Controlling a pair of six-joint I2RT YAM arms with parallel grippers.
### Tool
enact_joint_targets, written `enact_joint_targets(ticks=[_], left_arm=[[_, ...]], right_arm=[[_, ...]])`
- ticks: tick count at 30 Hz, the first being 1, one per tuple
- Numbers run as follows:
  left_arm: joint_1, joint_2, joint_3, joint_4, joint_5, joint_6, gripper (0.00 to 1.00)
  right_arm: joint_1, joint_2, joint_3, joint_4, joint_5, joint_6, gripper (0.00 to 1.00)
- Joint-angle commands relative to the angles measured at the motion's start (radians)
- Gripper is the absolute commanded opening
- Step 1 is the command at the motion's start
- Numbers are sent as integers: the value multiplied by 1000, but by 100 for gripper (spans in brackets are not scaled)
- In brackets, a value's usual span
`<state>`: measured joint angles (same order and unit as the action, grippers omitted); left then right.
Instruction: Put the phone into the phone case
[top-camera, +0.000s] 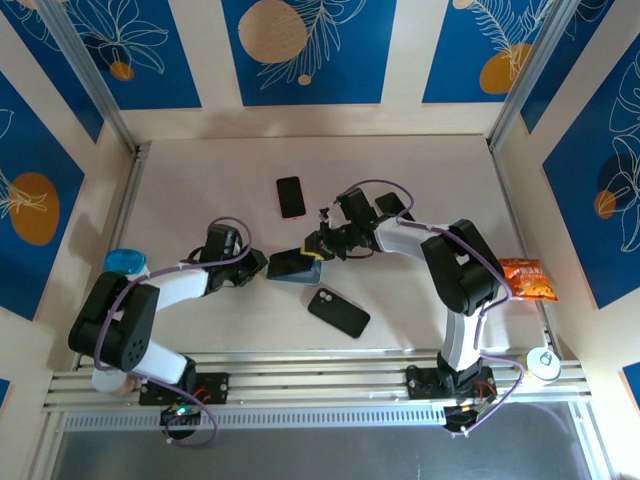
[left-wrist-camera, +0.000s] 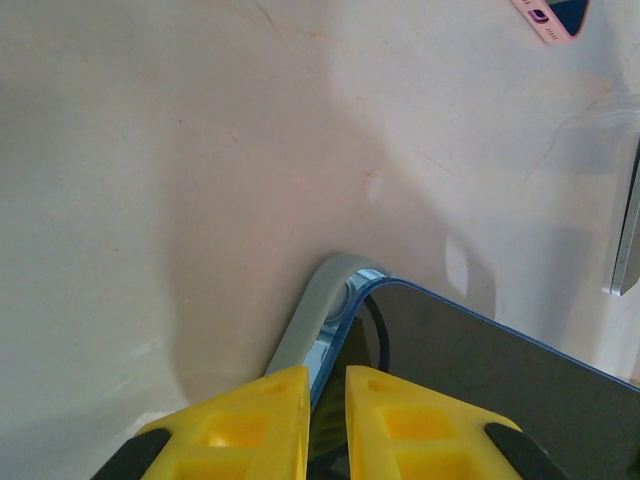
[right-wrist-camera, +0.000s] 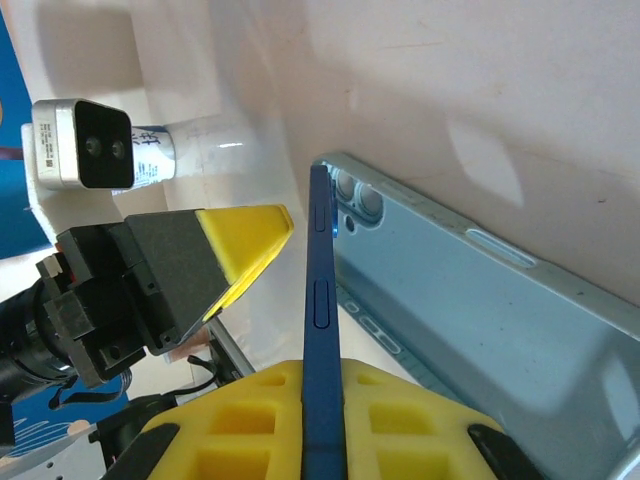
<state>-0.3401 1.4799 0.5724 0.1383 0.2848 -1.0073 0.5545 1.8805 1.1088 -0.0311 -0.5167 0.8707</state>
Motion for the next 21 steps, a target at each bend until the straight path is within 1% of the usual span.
enact_joint_targets(ticks=[1,13,21], left_arm=[[15,19,6,23,13,32,18],[15,49,0,24,10,49,17],[14,65,-11,56,11,35,17]], right_arm=[[5,14,16,-4,-8,10,0],[5,63,21,-67,26,13,0],[22,98,47,-103,37,-10,0]])
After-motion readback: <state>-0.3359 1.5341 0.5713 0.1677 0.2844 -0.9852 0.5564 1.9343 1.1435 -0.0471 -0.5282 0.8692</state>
